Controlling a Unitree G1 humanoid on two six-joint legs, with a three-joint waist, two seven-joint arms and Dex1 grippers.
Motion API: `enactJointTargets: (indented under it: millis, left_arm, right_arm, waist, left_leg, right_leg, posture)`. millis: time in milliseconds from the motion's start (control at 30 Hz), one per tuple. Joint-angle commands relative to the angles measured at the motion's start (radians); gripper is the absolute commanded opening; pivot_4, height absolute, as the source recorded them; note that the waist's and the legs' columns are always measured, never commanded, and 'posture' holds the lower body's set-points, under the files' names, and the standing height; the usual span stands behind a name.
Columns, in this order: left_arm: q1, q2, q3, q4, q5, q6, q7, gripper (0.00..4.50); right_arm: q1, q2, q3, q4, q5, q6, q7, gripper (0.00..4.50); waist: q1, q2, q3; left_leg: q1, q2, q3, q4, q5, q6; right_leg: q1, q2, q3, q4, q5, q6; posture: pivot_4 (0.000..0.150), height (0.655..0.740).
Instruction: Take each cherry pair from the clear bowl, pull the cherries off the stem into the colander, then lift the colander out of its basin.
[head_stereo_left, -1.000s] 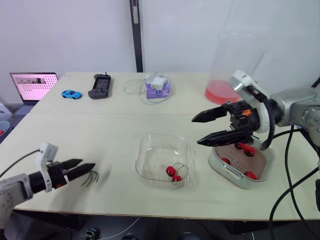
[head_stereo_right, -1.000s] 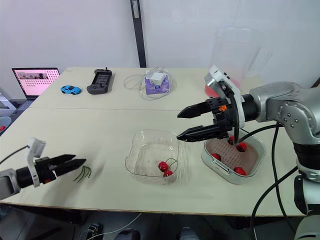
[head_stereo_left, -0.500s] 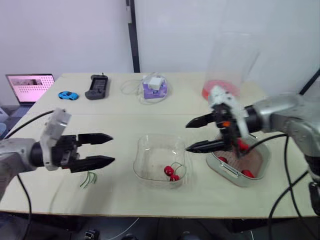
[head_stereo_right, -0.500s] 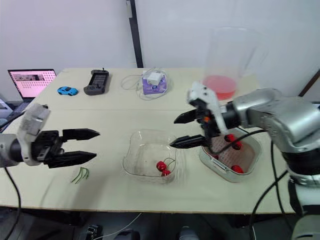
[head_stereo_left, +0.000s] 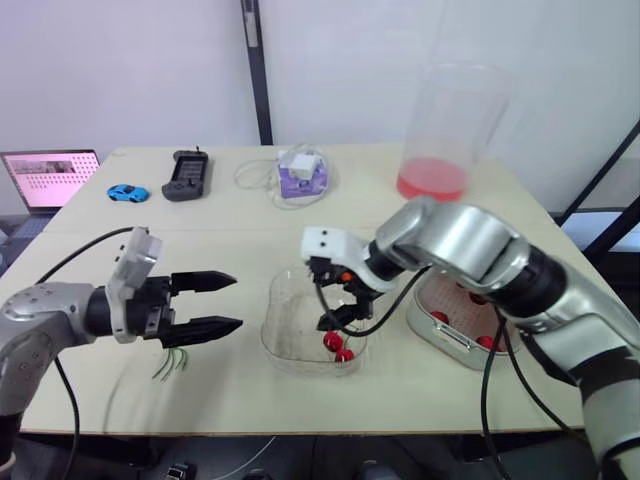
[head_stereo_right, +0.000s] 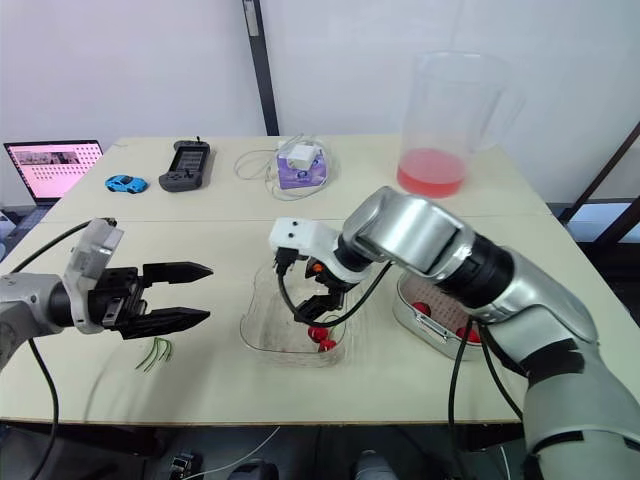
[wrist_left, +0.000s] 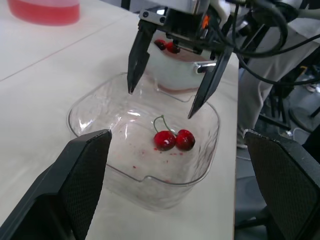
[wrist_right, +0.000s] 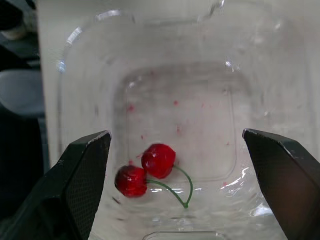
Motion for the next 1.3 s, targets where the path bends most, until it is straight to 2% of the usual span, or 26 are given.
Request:
enactJointTargets:
  millis: [33,333,433,533,1000,1100,1133,1300]
  left_arm:
    - [0.03,0.002,0.036,-0.035,0.005,-0.026,0.009,4.46]
    - [0.052,-0.005,0.034,-0.059,0.0,-0.035,0.039,4.46]
    - [0.05,-0.006,0.03,-0.061,0.002,-0.036,0.044,4.5]
    - [0.049,-0.005,0.024,-0.064,0.003,-0.036,0.046,4.5]
    - [0.02,-0.004,-0.001,-0.055,0.009,-0.035,0.051,4.5]
    - [0.013,-0.005,-0.008,-0.052,0.012,-0.035,0.049,4.5]
    - [0.012,-0.005,-0.009,-0.051,0.012,-0.034,0.049,4.5]
    - [0.009,-0.006,-0.011,-0.051,0.016,-0.034,0.047,4.5]
  right_arm:
    - [0.017,0.011,0.049,-0.033,-0.04,0.012,-0.031,4.5]
    - [0.067,0.043,0.122,-0.001,-0.109,0.002,-0.081,4.5]
    - [0.077,0.051,0.139,-0.004,-0.117,0.008,-0.085,3.58]
    - [0.08,0.05,0.157,-0.016,-0.118,0.012,-0.073,2.18]
    - [0.081,0.073,0.151,0.008,-0.13,0.015,-0.086,2.18]
    - [0.074,0.075,0.151,0.006,-0.133,0.008,-0.083,1.34]
    - [0.068,0.075,0.151,0.002,-0.133,0.003,-0.078,0.89]
    - [0.044,0.072,0.15,-0.004,-0.137,-0.019,-0.05,0.89]
  waist:
    - [0.0,0.0,0.0]
    - [-0.001,0.0,0.0]
    - [0.0,0.0,0.0]
    - [0.0,0.0,0.0]
    - [0.0,0.0,0.0]
    - [-0.001,0.0,0.0]
    - [-0.001,0.0,0.0]
    - [-0.001,0.0,0.0]
  left_leg:
    - [0.0,0.0,0.0,0.0,0.0,0.0]
    - [0.0,0.0,0.0,0.0,0.0,0.0]
    - [0.0,0.0,0.0,0.0,0.0,0.0]
    - [0.0,0.0,0.0,0.0,0.0,0.0]
    - [0.0,0.0,0.0,0.0,0.0,0.0]
    - [0.0,0.0,0.0,0.0,0.0,0.0]
    - [0.0,0.0,0.0,0.0,0.0,0.0]
    - [0.0,0.0,0.0,0.0,0.0,0.0]
  right_leg:
    - [0.0,0.0,0.0,0.0,0.0,0.0]
    - [-0.001,0.0,0.0,0.001,0.0,0.0]
    - [-0.001,0.0,0.0,0.001,0.0,0.0]
    - [0.0,0.0,0.0,0.001,0.0,0.0]
    - [0.0,0.0,0.0,0.001,0.0,0.0]
    - [-0.001,0.0,0.0,0.001,0.0,0.0]
    - [-0.001,0.0,0.0,0.001,0.0,0.0]
    - [0.0,0.0,0.0,0.001,0.0,0.0]
  posture:
    - [0.15,0.7332]
    - [0.15,0.7332]
    - [0.15,0.7332]
    - [0.15,0.7332]
    - [0.15,0.7332]
    - [0.15,0.7332]
    - [0.15,0.7332]
    - [0.15,0.7332]
